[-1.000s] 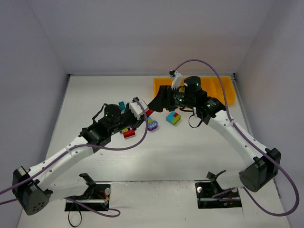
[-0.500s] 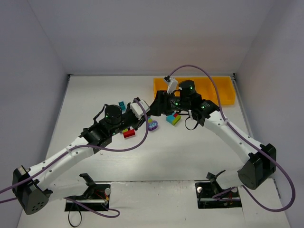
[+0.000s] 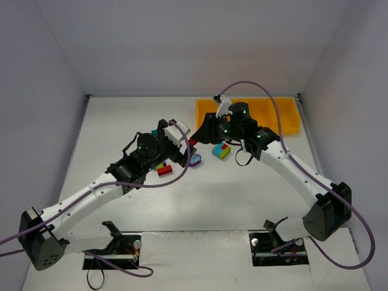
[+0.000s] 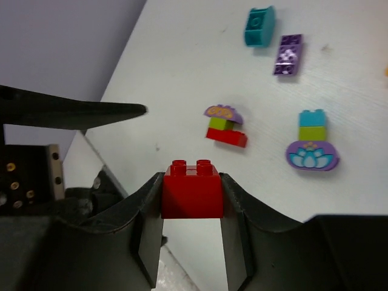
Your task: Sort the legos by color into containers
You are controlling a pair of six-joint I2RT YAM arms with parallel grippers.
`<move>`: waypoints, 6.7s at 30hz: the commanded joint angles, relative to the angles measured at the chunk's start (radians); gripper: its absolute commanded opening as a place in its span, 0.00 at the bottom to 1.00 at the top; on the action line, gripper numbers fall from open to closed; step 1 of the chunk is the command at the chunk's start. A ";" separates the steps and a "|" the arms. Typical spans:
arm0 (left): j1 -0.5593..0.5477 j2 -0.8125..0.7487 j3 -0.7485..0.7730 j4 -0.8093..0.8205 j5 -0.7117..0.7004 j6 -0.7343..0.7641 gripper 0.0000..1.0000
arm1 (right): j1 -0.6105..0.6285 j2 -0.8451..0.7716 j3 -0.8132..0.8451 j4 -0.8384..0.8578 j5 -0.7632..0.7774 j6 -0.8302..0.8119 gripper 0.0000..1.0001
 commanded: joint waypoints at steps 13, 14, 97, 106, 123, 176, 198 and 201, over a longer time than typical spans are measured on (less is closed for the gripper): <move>0.008 0.019 0.048 -0.216 -0.422 -0.454 0.94 | -0.460 0.075 0.020 0.110 0.895 -0.086 0.00; 0.016 0.011 0.031 -0.225 -0.433 -0.464 0.94 | -0.512 0.115 0.030 0.130 0.912 -0.086 0.00; 0.249 0.841 0.833 -0.171 -0.080 -0.428 0.05 | -0.463 -0.434 -0.360 -0.015 0.530 -0.046 0.75; 0.185 1.033 1.096 -0.194 -0.092 -0.448 0.06 | -0.463 -0.480 -0.378 -0.045 0.478 -0.067 0.76; 0.177 1.093 1.229 -0.274 -0.178 -0.472 0.71 | -0.463 -0.502 -0.397 -0.063 0.438 -0.092 0.77; 0.257 0.580 0.296 -0.106 -0.283 -0.390 0.00 | -0.419 -0.370 -0.305 -0.060 0.157 -0.103 0.77; 0.159 0.131 0.045 0.086 0.179 -0.228 0.00 | -0.106 -0.016 0.010 0.113 -0.079 -0.014 0.74; 0.145 0.126 0.051 0.083 0.182 -0.228 0.01 | -0.086 0.011 0.025 0.132 -0.073 -0.009 0.72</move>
